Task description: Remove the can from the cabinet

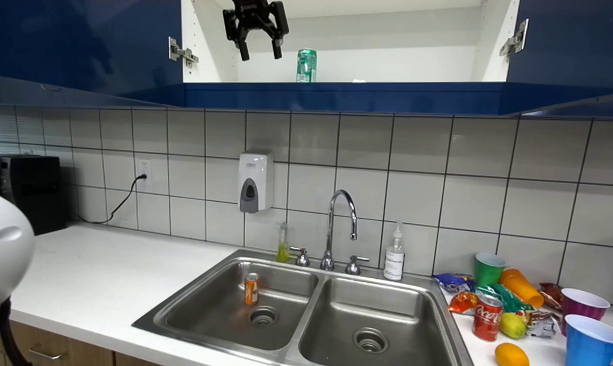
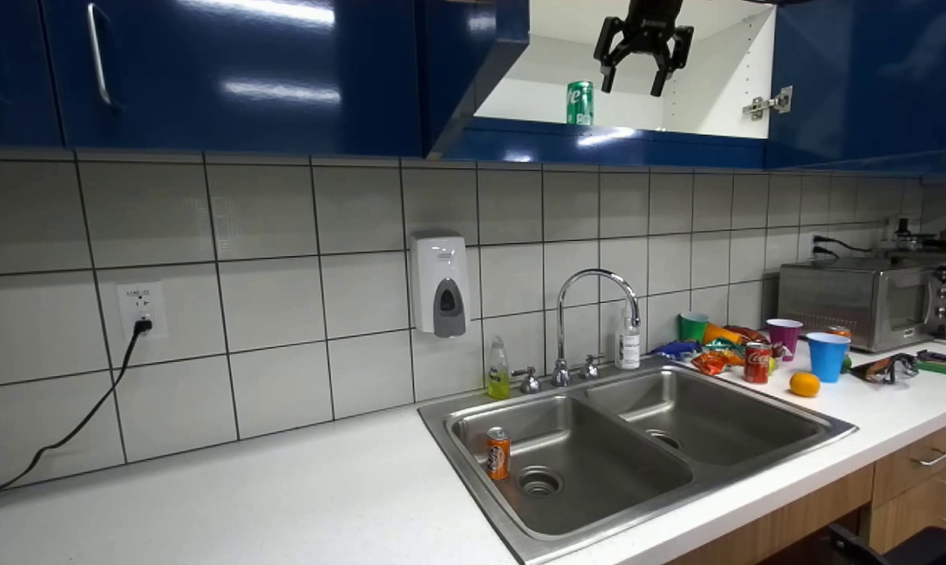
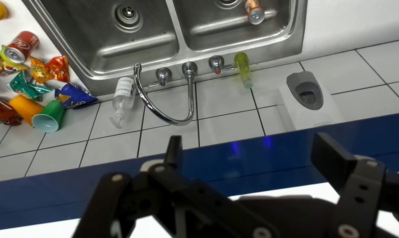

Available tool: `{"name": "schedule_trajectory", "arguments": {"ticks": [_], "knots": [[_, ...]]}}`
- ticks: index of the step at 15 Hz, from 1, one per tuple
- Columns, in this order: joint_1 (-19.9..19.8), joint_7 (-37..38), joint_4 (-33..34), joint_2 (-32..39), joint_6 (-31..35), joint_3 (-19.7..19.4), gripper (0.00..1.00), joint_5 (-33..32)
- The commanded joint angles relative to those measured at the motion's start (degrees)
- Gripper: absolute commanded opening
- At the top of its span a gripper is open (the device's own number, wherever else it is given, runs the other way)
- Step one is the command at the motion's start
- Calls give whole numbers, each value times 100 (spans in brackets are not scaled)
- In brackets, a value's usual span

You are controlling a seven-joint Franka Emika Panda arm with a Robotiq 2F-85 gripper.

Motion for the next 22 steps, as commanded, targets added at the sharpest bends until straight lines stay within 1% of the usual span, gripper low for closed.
{"name": "schedule_trajectory", "arguments": {"ticks": [1, 5, 6, 9, 19, 22], "knots": [[-147, -39, 309, 244, 155, 52, 100, -110], [-169, 17, 545, 475, 180, 16, 100, -18], [-141, -19, 302, 298, 184, 27, 100, 28], [-149, -17, 405, 410, 183, 20, 100, 27], [-149, -17, 432, 420, 183, 20, 100, 26], [-178, -19, 488, 462, 328, 14, 100, -44]]}}
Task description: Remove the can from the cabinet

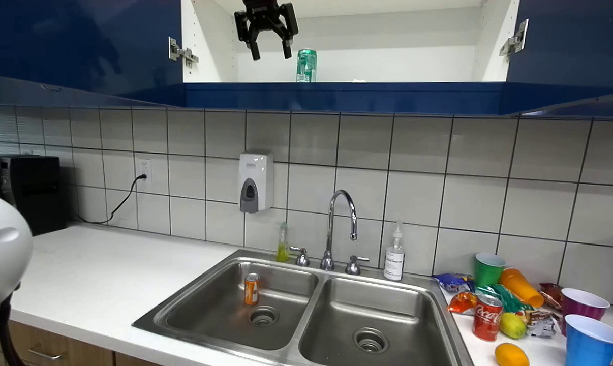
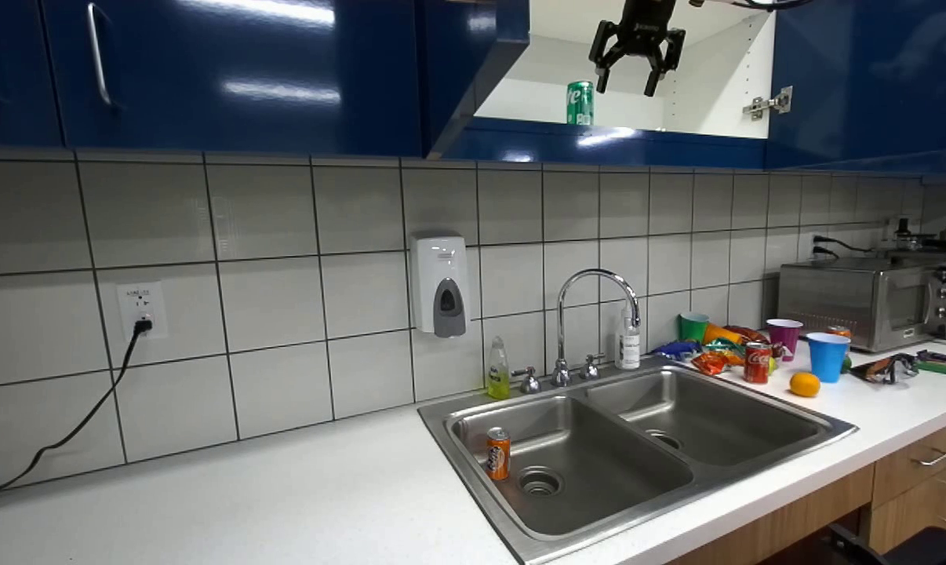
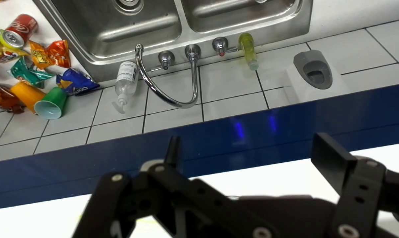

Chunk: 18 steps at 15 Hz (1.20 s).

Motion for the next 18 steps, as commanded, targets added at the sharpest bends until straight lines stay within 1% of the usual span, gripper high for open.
{"name": "schedule_trajectory", "arguments": {"ticks": [1, 10, 18], "knots": [[-103, -25, 112, 79, 173, 39, 100, -73], [-169, -187, 382, 503, 689, -175, 100, -49], [-136, -539, 1004, 1178, 1039, -174, 100, -57]]}}
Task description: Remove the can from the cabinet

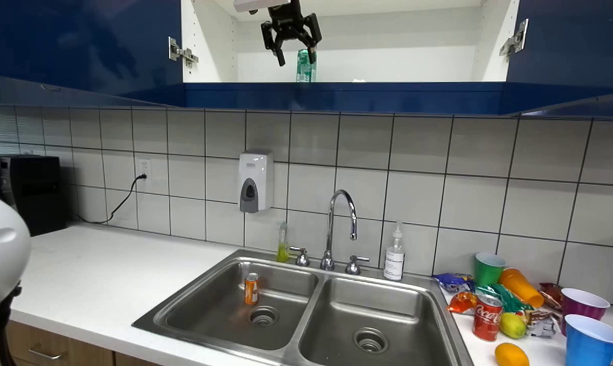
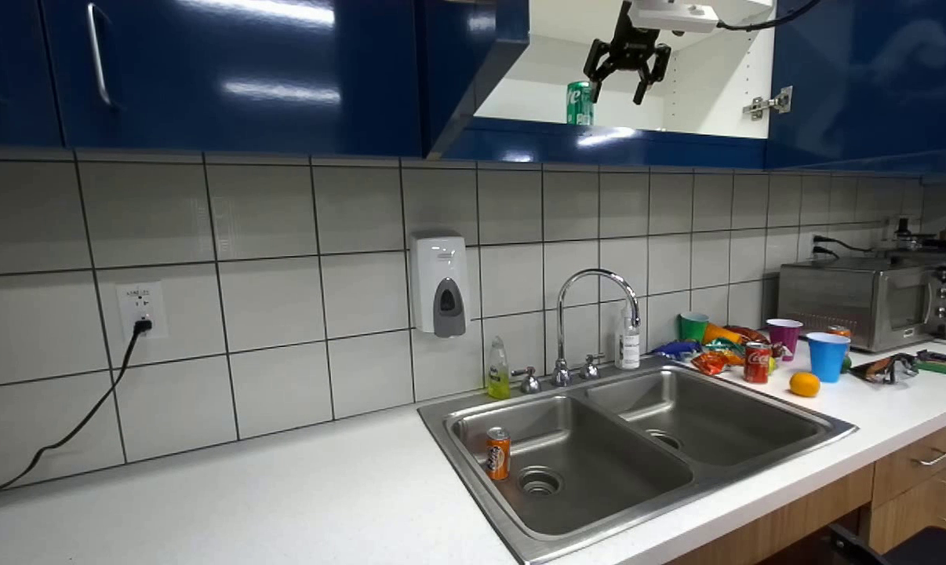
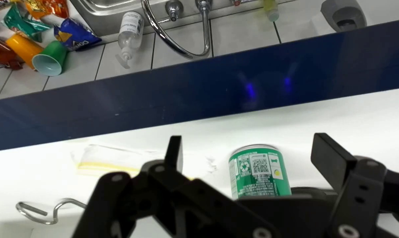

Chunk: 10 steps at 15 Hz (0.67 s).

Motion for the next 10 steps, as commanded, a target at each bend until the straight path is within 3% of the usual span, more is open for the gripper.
{"name": "schedule_trajectory", "arguments": {"ticks": [1, 10], "knots": [[-66, -259, 490, 390, 123, 64, 100, -62], [-64, -406, 955, 867, 450, 94, 100, -6]]}}
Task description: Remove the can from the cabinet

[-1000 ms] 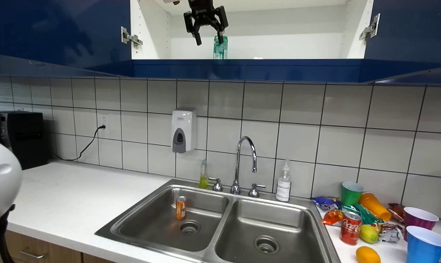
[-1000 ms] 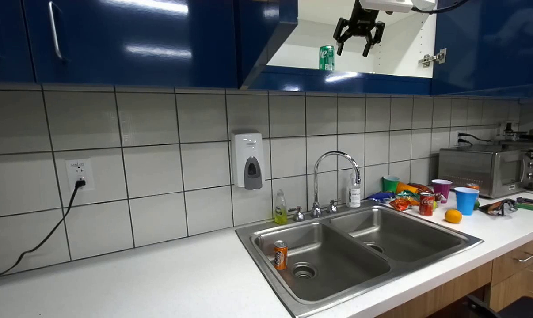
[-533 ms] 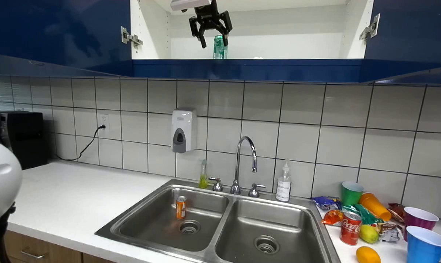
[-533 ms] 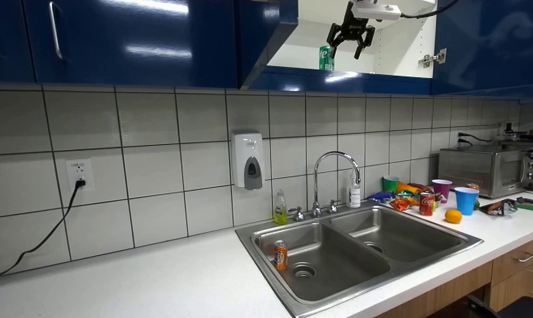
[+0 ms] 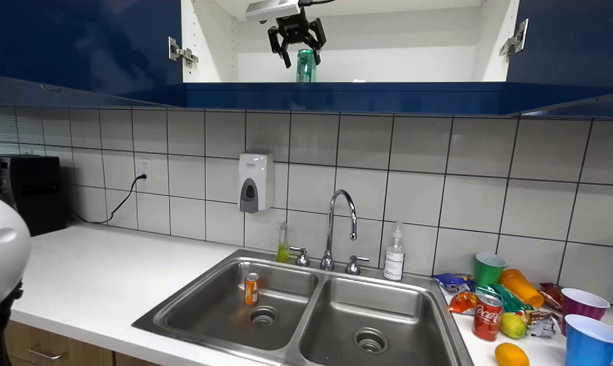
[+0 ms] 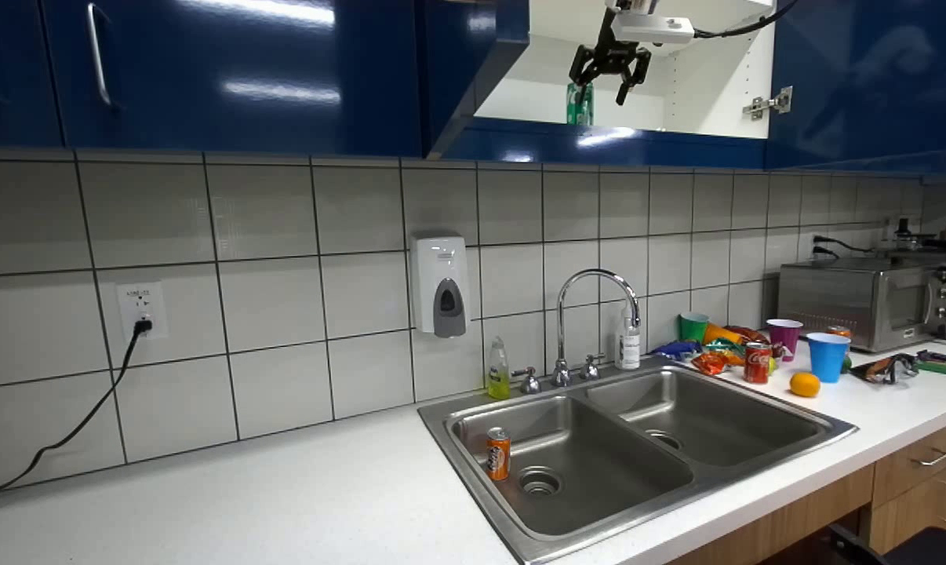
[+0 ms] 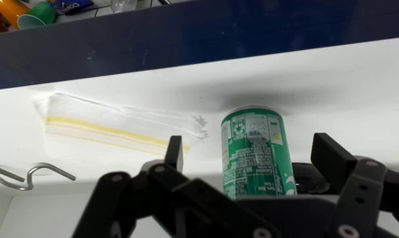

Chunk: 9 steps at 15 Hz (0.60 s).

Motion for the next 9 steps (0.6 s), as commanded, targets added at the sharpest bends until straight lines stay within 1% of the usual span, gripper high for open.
{"name": "schedule_trajectory", "arguments": {"ticks": [1, 3, 9], "knots": [[-62, -178, 324, 245, 100, 72, 100, -12], [12, -175, 350, 295, 176, 18, 100, -23], [74, -200, 453, 428, 339, 14, 100, -3]]}}
